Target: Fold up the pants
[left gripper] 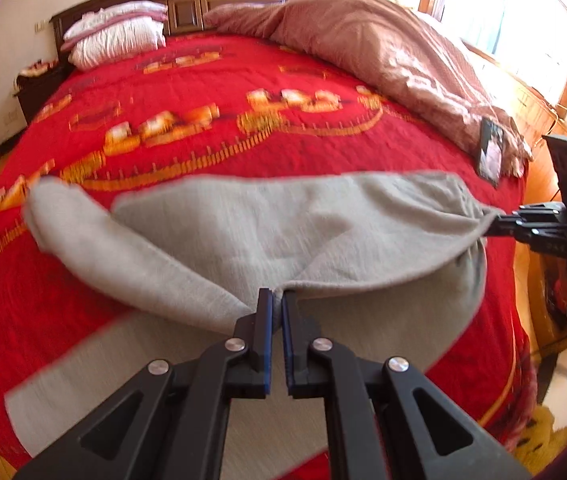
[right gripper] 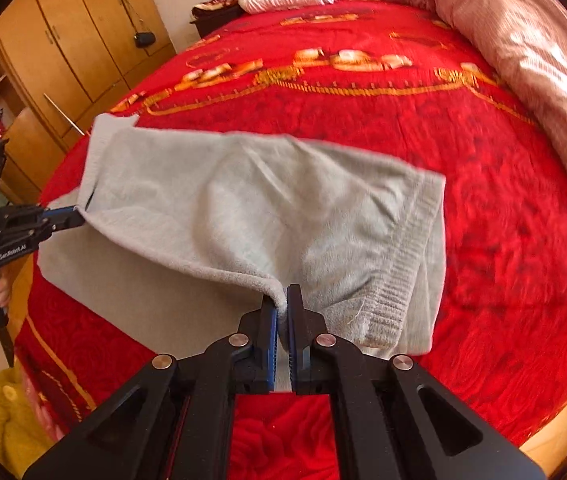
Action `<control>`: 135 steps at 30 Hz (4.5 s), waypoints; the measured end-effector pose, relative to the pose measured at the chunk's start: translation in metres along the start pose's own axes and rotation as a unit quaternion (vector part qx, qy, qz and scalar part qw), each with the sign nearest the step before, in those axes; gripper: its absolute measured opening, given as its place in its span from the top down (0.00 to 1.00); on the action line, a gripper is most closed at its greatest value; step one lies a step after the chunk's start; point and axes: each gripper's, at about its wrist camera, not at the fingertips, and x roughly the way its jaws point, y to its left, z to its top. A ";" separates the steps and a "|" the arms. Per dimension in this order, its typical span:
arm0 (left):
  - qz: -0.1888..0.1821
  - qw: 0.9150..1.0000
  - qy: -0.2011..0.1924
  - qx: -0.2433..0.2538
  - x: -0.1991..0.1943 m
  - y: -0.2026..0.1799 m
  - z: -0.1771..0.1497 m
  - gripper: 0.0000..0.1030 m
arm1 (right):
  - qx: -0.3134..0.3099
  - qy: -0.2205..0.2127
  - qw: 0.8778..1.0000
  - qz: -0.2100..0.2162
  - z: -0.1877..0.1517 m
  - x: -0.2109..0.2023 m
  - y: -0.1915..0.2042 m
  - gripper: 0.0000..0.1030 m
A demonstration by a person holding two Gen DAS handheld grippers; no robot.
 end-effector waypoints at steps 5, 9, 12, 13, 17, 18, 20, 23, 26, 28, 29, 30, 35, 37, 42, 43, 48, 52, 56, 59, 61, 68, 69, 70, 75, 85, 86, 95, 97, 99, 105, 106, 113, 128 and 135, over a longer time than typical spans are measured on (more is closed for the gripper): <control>0.010 1.000 0.017 -0.020 0.018 -0.004 -0.033 0.95 | 0.006 0.008 1.000 -0.026 -0.014 0.012 0.005 0.94; 0.015 0.999 0.020 -0.035 0.029 -0.002 -0.043 0.95 | 0.028 0.004 0.999 -0.034 -0.021 0.019 0.005 0.88; 0.019 0.998 0.016 -0.050 0.030 -0.002 -0.046 0.92 | 0.059 -0.005 0.998 -0.024 -0.026 0.018 0.000 0.84; 0.019 0.998 0.014 -0.055 0.030 -0.002 -0.048 0.88 | 0.070 -0.009 0.997 -0.021 -0.027 0.017 -0.001 0.83; 0.011 0.996 0.006 -0.087 0.024 -0.002 -0.058 0.75 | 0.101 -0.021 0.995 -0.017 -0.034 0.011 -0.001 0.75; 0.008 0.996 0.005 -0.093 0.023 -0.002 -0.060 0.70 | 0.104 -0.024 0.994 -0.017 -0.035 0.009 0.000 0.73; -0.001 0.994 0.004 -0.113 0.019 -0.001 -0.067 0.65 | 0.110 -0.028 0.993 -0.017 -0.036 0.006 0.002 0.70; -0.006 0.991 0.013 -0.130 0.019 0.000 -0.072 0.60 | 0.114 -0.030 0.993 -0.021 -0.038 0.002 0.002 0.65; -0.001 0.990 0.016 -0.141 0.017 0.003 -0.076 0.57 | 0.117 -0.033 0.992 -0.023 -0.040 -0.002 0.003 0.62; -0.002 0.989 0.013 -0.148 0.015 0.005 -0.076 0.51 | 0.120 -0.036 0.992 -0.027 -0.041 -0.005 0.002 0.59; -0.003 0.988 0.011 -0.153 0.013 0.007 -0.076 0.50 | 0.122 -0.038 0.991 -0.029 -0.041 -0.007 0.002 0.59; -0.002 0.988 0.011 -0.156 0.012 0.008 -0.076 0.48 | 0.124 -0.041 0.991 -0.029 -0.042 -0.009 0.001 0.59; -0.003 0.985 0.011 -0.170 0.010 0.013 -0.076 0.46 | 0.143 -0.057 0.988 -0.024 -0.043 -0.020 -0.004 0.55; -0.007 0.984 0.008 -0.177 0.008 0.015 -0.076 0.46 | 0.154 -0.064 0.986 -0.021 -0.044 -0.024 -0.008 0.52; -0.016 0.980 -0.006 -0.199 0.002 0.021 -0.072 0.37 | 0.190 -0.064 0.980 0.001 -0.048 -0.026 -0.019 0.50; -0.015 0.979 -0.008 -0.202 0.001 0.022 -0.072 0.36 | 0.198 -0.063 0.978 0.008 -0.048 -0.026 -0.021 0.50; -0.006 0.975 -0.018 -0.220 -0.001 0.028 -0.071 0.32 | 0.255 -0.067 0.963 0.048 -0.055 -0.026 -0.040 0.50; -0.012 0.972 -0.019 -0.234 0.000 0.034 -0.067 0.32 | 0.296 -0.060 0.952 0.055 -0.058 -0.023 -0.054 0.50; -0.002 0.971 -0.020 -0.237 0.005 0.035 -0.063 0.32 | 0.322 -0.057 0.942 0.082 -0.060 -0.014 -0.062 0.50; 0.000 0.970 -0.015 -0.244 0.012 0.037 -0.062 0.32 | 0.326 -0.052 0.939 0.090 -0.058 -0.005 -0.062 0.50; 0.003 0.968 -0.013 -0.251 0.015 0.038 -0.061 0.32 | 0.328 -0.050 0.939 0.093 -0.055 0.000 -0.059 0.50; 0.027 0.965 -0.004 -0.260 0.025 0.042 -0.052 0.32 | 0.341 -0.057 0.933 0.101 -0.053 0.004 -0.064 0.50; 0.030 0.964 -0.003 -0.264 0.027 0.043 -0.052 0.32 | 0.343 -0.061 0.932 0.100 -0.053 0.003 -0.066 0.50; 0.034 0.963 -0.002 -0.268 0.029 0.044 -0.051 0.32 | 0.343 -0.064 0.932 0.098 -0.052 0.001 -0.068 0.50; 0.063 0.960 -0.015 -0.271 0.037 0.053 -0.040 0.32 | 0.339 -0.080 0.934 0.087 -0.046 -0.006 -0.073 0.50; 0.075 0.959 -0.032 -0.271 0.042 0.067 -0.020 0.81 | 0.348 -0.093 0.928 0.098 -0.044 -0.004 -0.085 0.86; 0.070 0.960 -0.037 -0.269 0.037 0.069 -0.020 0.84 | 0.345 -0.101 0.928 0.099 -0.043 -0.008 -0.086 0.87; 0.064 0.962 -0.089 -0.249 -0.032 0.058 -0.036 0.94 | 0.297 -0.153 0.939 0.076 -0.035 -0.057 -0.079 0.89; 0.061 0.964 -0.090 -0.243 -0.041 0.050 -0.044 0.94 | 0.290 -0.151 0.943 0.067 -0.041 -0.062 -0.076 0.89; 0.059 0.966 -0.083 -0.237 -0.049 0.042 -0.057 0.94 | 0.289 -0.146 0.944 0.059 -0.047 -0.061 -0.076 0.89; 0.054 0.974 -0.025 -0.220 -0.032 0.020 -0.090 0.94 | 0.307 -0.119 0.944 0.035 -0.062 -0.039 -0.091 0.89; 0.052 0.974 -0.013 -0.219 -0.025 0.017 -0.093 0.94 | 0.306 -0.115 0.945 0.030 -0.062 -0.034 -0.092 0.89; 0.040 0.969 0.045 -0.240 0.009 0.021 -0.107 0.91 | 0.296 -0.064 0.953 0.000 -0.068 0.008 -0.100 0.85; 0.081 0.961 0.015 -0.263 -0.032 0.049 -0.117 0.56 | 0.228 -0.069 0.968 -0.078 -0.053 -0.039 -0.062 0.69; 0.128 0.961 -0.015 -0.246 -0.048 0.065 -0.099 0.42 | 0.164 -0.059 0.984 -0.030 -0.017 -0.030 -0.010 0.66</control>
